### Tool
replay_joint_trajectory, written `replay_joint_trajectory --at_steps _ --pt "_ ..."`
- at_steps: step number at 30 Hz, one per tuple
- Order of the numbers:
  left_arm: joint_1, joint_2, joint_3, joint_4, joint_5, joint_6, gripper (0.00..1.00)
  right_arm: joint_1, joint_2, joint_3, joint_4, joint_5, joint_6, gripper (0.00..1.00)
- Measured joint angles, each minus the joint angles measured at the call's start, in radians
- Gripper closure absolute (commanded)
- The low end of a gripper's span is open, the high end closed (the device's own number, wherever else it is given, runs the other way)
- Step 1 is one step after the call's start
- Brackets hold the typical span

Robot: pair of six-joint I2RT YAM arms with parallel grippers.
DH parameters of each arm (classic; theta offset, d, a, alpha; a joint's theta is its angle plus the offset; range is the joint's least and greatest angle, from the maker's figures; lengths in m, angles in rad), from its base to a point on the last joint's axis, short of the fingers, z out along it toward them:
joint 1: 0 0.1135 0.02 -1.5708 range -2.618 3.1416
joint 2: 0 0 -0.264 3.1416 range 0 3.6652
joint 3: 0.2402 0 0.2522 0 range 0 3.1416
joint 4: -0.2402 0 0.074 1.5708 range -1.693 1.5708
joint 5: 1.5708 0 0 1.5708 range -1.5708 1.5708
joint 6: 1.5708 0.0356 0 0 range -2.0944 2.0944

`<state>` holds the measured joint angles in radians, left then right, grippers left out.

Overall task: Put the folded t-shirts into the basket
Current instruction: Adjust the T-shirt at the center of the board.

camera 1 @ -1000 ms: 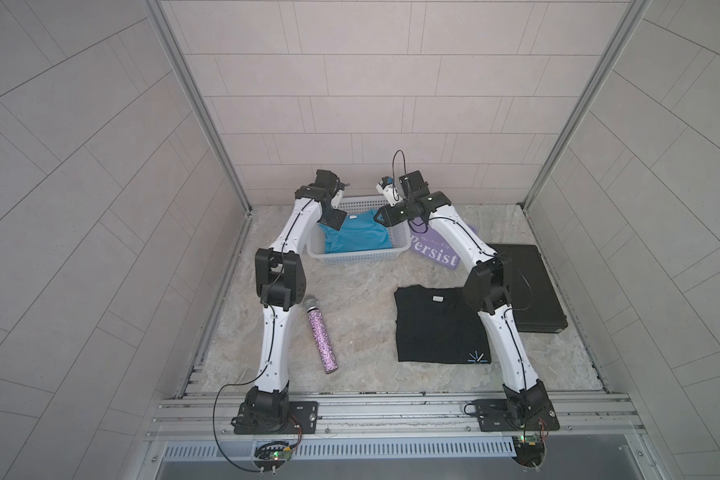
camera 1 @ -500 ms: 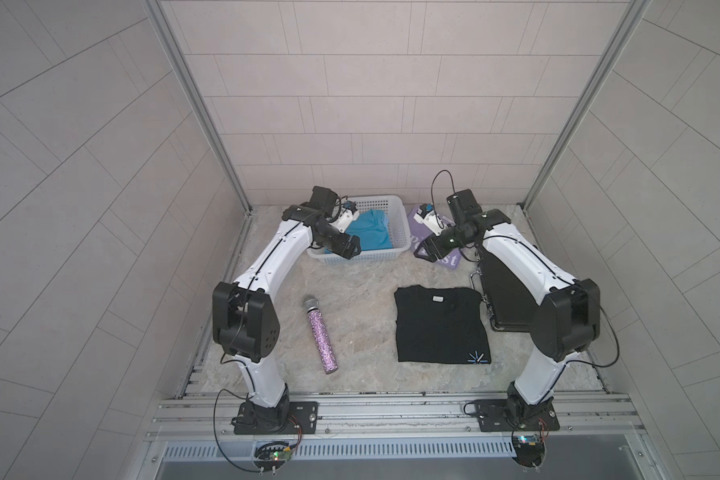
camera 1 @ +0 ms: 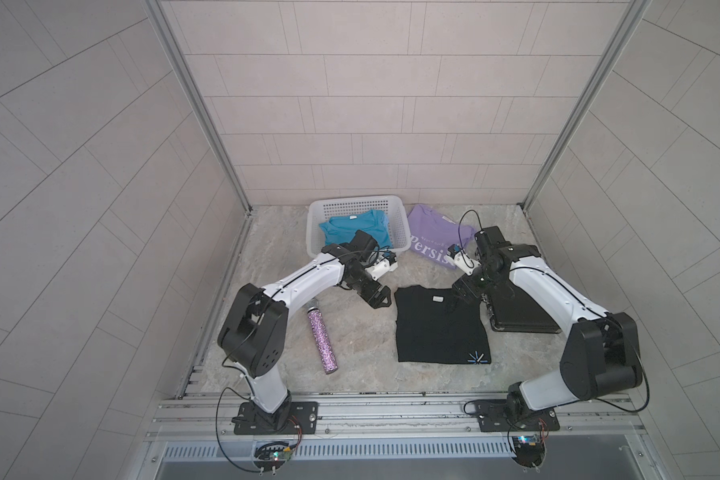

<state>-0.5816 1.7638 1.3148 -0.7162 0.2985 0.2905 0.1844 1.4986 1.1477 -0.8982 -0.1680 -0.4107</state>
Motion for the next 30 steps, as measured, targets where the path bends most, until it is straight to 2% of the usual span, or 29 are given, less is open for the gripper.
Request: replay_joint_trajectory --at_steps 6,12,22,25,30 --pt "-0.07 0.124 0.052 0.049 -0.02 -0.023 0.2 -0.003 0.071 0.0 0.019 0.076 -0.021 0.08" --pt "-0.129 0.195 0.087 0.092 -0.09 -0.037 0.19 -0.003 0.142 0.005 0.035 0.097 -0.031 0.09" --pt "-0.143 0.335 0.191 0.111 -0.134 -0.04 0.21 -0.003 0.095 -0.027 0.073 0.1 -0.021 0.09" --pt "-0.143 0.354 0.212 0.129 -0.143 -0.041 0.28 -0.003 0.09 -0.035 0.08 0.1 -0.018 0.1" --pt "-0.143 0.363 0.216 0.15 -0.143 -0.06 0.56 -0.003 0.09 -0.047 0.085 0.102 -0.018 0.11"
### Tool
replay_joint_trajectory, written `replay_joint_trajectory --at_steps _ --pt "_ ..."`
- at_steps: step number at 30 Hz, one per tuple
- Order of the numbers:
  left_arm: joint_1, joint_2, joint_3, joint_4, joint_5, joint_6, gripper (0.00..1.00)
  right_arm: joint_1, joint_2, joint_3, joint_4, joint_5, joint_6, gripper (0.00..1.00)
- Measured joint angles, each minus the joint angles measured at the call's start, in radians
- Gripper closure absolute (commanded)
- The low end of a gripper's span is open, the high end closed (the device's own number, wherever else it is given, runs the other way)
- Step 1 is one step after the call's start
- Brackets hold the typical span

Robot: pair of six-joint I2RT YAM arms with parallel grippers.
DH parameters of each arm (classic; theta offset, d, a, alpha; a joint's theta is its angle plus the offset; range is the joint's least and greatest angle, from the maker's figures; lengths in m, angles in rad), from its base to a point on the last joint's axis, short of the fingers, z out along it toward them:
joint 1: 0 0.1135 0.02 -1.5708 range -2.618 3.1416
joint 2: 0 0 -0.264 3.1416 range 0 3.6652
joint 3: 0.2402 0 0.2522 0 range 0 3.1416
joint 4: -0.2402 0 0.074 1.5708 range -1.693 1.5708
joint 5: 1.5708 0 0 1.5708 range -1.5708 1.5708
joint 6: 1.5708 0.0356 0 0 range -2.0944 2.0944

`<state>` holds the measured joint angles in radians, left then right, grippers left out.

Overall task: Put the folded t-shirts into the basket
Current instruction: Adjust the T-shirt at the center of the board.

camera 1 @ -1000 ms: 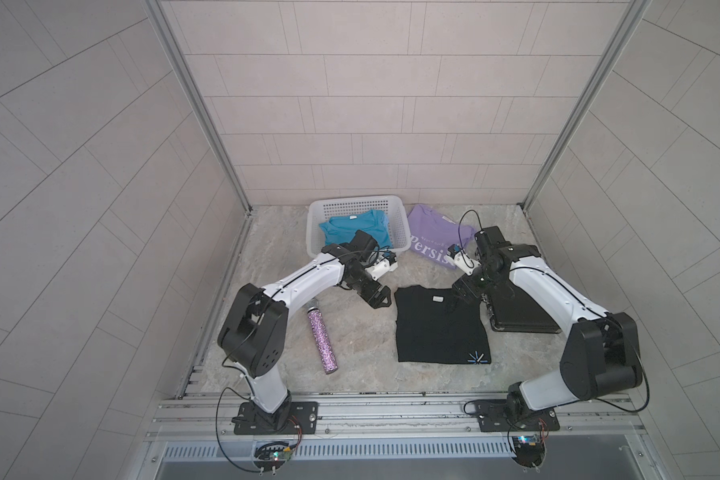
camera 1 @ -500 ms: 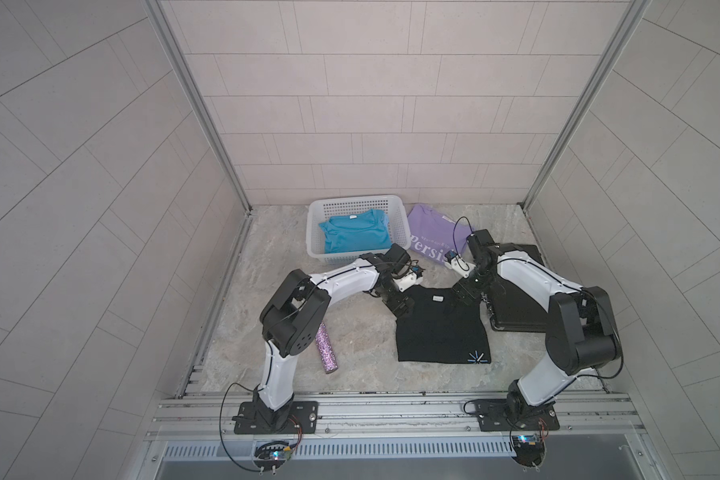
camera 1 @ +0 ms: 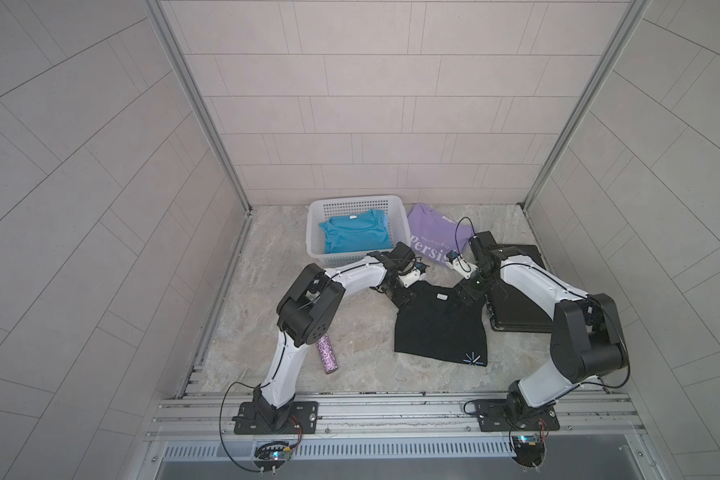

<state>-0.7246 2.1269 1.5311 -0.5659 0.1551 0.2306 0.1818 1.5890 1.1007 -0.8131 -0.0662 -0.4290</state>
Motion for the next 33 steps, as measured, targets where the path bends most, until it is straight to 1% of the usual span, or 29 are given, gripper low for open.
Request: replay_joint_trajectory --at_steps 1,3,4,6,9,11,14,15,18,22,25,27,30,33 --pt "0.0 0.001 -0.002 0.003 -0.002 -0.003 0.62 0.0 0.0 -0.003 0.002 0.001 0.0 0.11" --pt "0.0 -0.001 -0.017 0.022 -0.007 -0.01 0.72 -0.002 0.0 -0.007 0.006 0.004 0.0 0.11" --pt "0.0 -0.006 -0.03 0.034 -0.011 -0.012 0.76 -0.004 0.0 -0.009 0.007 0.004 0.0 0.11" --pt "0.0 -0.026 -0.066 0.063 -0.021 -0.015 0.81 -0.011 0.0 -0.012 0.01 0.004 -0.001 0.11" --pt "0.002 -0.086 -0.151 0.088 -0.041 -0.017 0.83 -0.023 -0.004 -0.019 0.014 -0.008 -0.006 0.11" --pt "0.019 -0.133 -0.205 0.066 -0.029 -0.022 0.83 -0.027 -0.015 -0.026 0.008 -0.037 -0.013 0.11" --pt "0.06 -0.202 -0.271 0.023 -0.033 -0.022 0.79 -0.02 -0.038 -0.026 0.0 -0.095 -0.025 0.11" --pt "0.069 -0.229 -0.293 0.011 -0.042 -0.021 0.78 -0.013 -0.043 -0.026 -0.002 -0.108 -0.027 0.11" --pt "0.096 -0.298 -0.342 -0.015 -0.065 -0.013 0.64 0.014 -0.043 -0.022 -0.004 -0.133 -0.027 0.11" --pt "0.102 -0.321 -0.34 -0.05 -0.078 -0.006 0.42 0.047 0.008 0.018 -0.013 -0.155 -0.004 0.11" --pt "0.119 -0.32 -0.322 -0.076 -0.059 -0.004 0.22 0.057 0.073 0.064 -0.012 -0.174 0.024 0.11" --pt "0.144 -0.317 -0.291 -0.092 -0.047 -0.005 0.17 0.056 0.113 0.085 -0.012 -0.185 0.043 0.11" --pt "0.168 -0.294 -0.236 -0.1 -0.042 -0.001 0.16 0.059 0.163 0.1 -0.011 -0.187 0.063 0.12" --pt "0.176 -0.234 -0.172 -0.106 -0.035 0.006 0.16 0.063 0.2 0.101 -0.011 -0.187 0.072 0.13"
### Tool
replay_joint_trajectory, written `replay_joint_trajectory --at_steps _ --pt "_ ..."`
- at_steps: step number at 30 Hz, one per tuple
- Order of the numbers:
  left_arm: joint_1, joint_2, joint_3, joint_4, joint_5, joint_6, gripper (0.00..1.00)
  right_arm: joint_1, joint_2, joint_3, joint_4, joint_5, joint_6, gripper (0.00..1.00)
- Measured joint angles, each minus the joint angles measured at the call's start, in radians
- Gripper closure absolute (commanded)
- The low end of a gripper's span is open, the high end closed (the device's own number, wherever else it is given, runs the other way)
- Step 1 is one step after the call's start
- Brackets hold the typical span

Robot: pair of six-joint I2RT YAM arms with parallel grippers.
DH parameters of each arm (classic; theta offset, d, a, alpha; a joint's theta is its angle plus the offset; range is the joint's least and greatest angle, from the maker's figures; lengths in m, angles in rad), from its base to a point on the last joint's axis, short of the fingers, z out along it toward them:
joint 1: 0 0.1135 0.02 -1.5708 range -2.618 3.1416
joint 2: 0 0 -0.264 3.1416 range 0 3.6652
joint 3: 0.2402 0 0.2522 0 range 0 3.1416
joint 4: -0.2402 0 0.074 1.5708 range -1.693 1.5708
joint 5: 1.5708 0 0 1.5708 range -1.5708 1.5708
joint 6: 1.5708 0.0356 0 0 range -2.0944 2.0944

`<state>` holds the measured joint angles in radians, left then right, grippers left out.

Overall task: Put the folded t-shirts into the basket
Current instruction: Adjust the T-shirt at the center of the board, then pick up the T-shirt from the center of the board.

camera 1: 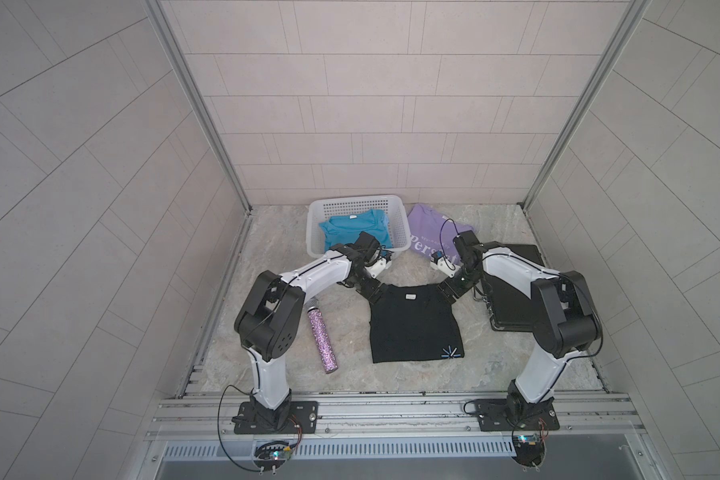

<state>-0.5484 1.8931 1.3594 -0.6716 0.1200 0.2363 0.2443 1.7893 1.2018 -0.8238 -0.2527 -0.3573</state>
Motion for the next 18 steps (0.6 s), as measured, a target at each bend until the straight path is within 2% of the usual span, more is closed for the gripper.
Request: replay_joint_trajectory --at_steps 5,10,13,18 --pt "-0.008 0.094 0.031 0.0 0.004 0.005 0.22 0.032 0.032 -0.002 0.005 -0.001 0.006 0.2" --pt "-0.014 0.121 0.042 -0.009 0.009 0.004 0.34 0.068 0.055 -0.004 0.016 -0.001 0.013 0.31" --pt "-0.024 0.121 0.042 -0.013 0.011 -0.004 0.44 0.07 0.056 -0.008 0.024 -0.008 0.02 0.39" --pt "-0.045 0.121 0.037 -0.012 0.022 -0.023 0.67 0.069 0.055 -0.017 0.046 -0.022 0.031 0.54"
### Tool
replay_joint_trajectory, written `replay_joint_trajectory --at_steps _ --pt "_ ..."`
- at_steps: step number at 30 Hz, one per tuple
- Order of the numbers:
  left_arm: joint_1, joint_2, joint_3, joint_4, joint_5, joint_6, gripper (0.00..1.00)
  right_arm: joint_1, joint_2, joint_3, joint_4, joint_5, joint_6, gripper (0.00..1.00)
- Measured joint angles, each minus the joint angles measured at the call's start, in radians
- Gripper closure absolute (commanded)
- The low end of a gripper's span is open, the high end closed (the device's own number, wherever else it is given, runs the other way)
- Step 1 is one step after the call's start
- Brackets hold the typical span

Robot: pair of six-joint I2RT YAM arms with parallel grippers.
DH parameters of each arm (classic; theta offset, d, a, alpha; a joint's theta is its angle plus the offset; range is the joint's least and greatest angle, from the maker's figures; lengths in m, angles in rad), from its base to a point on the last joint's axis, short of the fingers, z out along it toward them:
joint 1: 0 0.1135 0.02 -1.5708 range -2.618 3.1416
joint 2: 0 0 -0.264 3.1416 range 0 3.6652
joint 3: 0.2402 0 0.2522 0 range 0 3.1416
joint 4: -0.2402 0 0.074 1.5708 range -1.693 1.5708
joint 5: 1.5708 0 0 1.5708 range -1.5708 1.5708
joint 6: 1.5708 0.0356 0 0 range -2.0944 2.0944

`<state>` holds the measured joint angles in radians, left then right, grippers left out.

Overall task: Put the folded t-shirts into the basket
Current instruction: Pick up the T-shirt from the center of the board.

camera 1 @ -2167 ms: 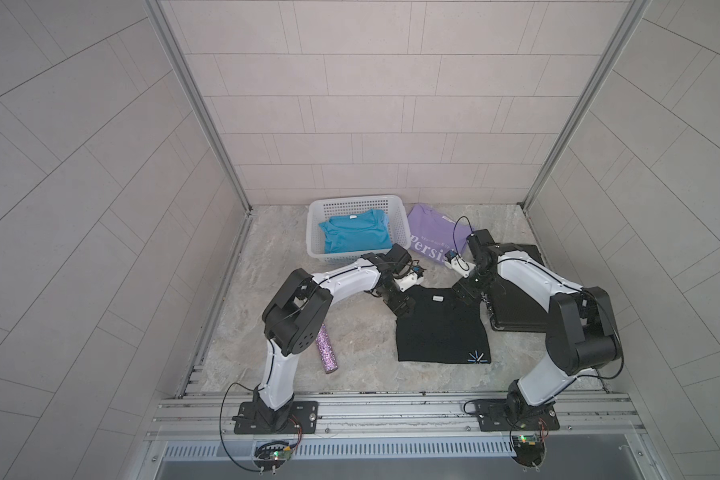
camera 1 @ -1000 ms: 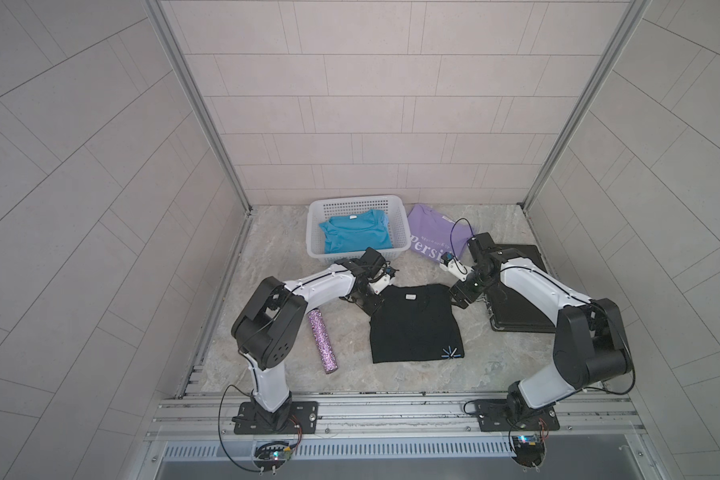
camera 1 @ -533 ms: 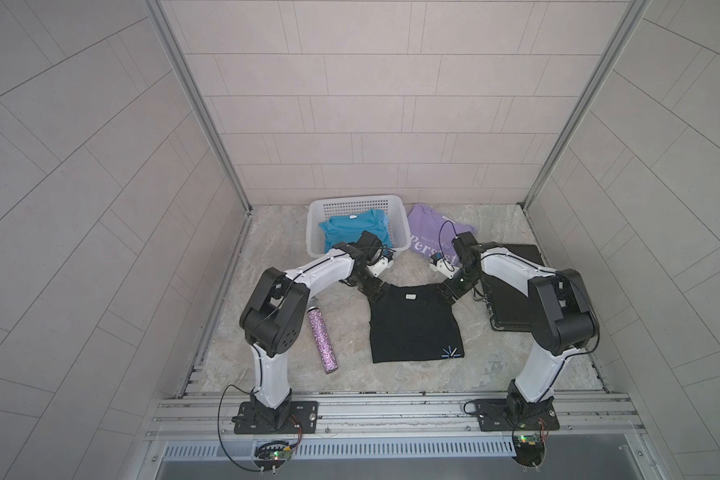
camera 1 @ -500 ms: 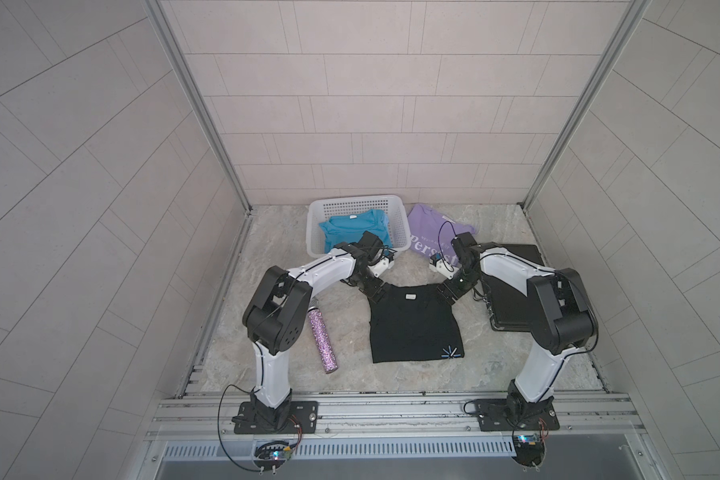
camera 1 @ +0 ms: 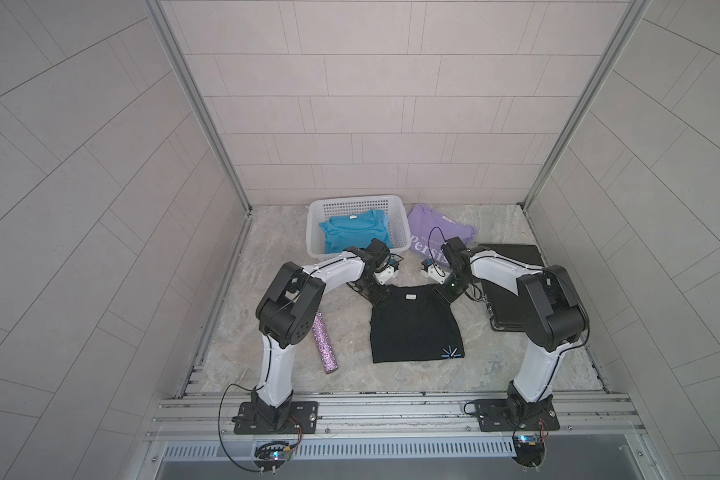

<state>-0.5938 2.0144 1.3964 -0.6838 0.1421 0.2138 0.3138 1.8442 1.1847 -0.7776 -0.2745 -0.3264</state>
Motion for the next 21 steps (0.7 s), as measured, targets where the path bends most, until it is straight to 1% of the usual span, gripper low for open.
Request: replay_joint_trajectory --at_steps 4,8,14,21 --pt "-0.002 -0.008 -0.03 0.032 0.02 -0.014 0.84 0.0 -0.016 -0.03 0.033 -0.038 0.006 0.67" --pt "-0.002 -0.048 -0.073 0.066 0.047 -0.023 1.0 0.0 -0.062 -0.075 0.07 -0.088 0.007 0.83" --pt "0.004 -0.159 -0.114 0.08 0.134 0.003 1.0 0.0 -0.207 -0.124 0.105 -0.169 -0.006 0.93" --pt "0.039 -0.277 -0.116 0.046 0.189 0.062 1.0 0.002 -0.366 -0.151 0.127 -0.292 -0.031 0.96"
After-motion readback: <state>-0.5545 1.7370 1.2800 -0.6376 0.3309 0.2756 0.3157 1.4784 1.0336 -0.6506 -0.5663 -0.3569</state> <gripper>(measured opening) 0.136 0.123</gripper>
